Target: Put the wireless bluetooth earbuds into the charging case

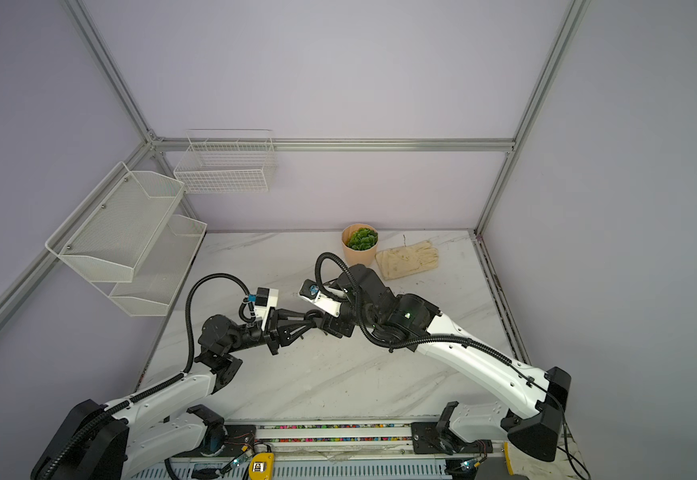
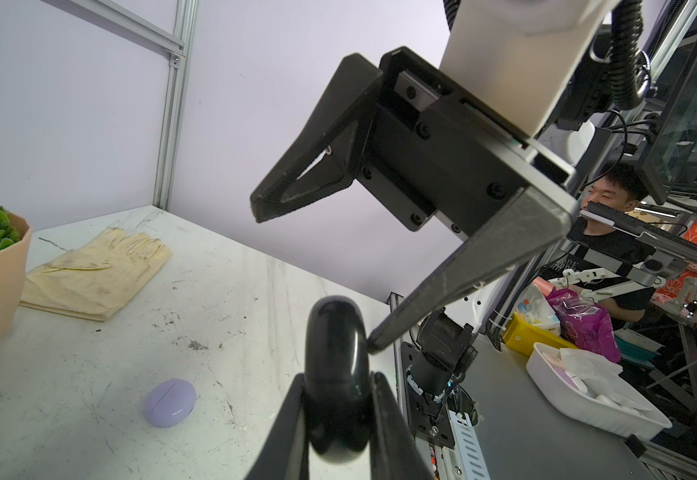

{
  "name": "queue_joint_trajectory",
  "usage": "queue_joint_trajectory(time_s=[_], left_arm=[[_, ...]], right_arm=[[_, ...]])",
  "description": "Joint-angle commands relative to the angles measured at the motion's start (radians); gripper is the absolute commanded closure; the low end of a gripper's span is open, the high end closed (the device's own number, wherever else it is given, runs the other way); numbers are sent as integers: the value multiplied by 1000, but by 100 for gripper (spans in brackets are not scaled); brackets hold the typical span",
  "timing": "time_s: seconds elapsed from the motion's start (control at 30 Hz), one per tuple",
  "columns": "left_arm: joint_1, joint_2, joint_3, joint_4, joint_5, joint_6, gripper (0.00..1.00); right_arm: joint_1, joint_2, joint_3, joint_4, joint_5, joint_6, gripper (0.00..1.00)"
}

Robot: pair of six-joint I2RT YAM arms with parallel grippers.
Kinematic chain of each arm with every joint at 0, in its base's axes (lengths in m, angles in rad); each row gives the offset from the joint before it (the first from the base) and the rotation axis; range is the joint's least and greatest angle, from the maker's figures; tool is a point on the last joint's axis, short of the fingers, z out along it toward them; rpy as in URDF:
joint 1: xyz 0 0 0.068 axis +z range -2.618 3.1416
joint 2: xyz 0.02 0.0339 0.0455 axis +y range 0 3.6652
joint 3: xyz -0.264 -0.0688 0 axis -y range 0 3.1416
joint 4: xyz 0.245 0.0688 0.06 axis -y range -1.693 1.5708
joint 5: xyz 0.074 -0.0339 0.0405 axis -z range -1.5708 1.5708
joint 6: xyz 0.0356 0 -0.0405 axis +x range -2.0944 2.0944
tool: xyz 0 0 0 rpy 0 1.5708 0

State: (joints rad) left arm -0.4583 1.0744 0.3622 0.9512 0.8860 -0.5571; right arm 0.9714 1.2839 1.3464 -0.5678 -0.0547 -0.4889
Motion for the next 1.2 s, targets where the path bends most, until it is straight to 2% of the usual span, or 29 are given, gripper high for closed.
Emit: queue_joint_trajectory(time_s=[0.0,0.57,0.7,0.83,1.03,1.17], left_arm=[[-1,-20,-2,46,29,15,100],[0,-24,-1,31,28,32,100],[-1,-26,9,12,40,40,100],[0,-31,9,5,51,57,100],[-1,-45,17,-9,95,89,100],[-1,-76,37,-90,116,156,100]], right_arm=[[-3,-9,38,-15,66,-29,28],[-8,-6,84,-29,111,14,29],[-8,-42,108,-69,12,20,26],[-8,-96,34,-54,-58,-28,22],[-8,-82,-13,-69,-179,-30,28],[-12,-112,-41,-60,-247,-36,26]])
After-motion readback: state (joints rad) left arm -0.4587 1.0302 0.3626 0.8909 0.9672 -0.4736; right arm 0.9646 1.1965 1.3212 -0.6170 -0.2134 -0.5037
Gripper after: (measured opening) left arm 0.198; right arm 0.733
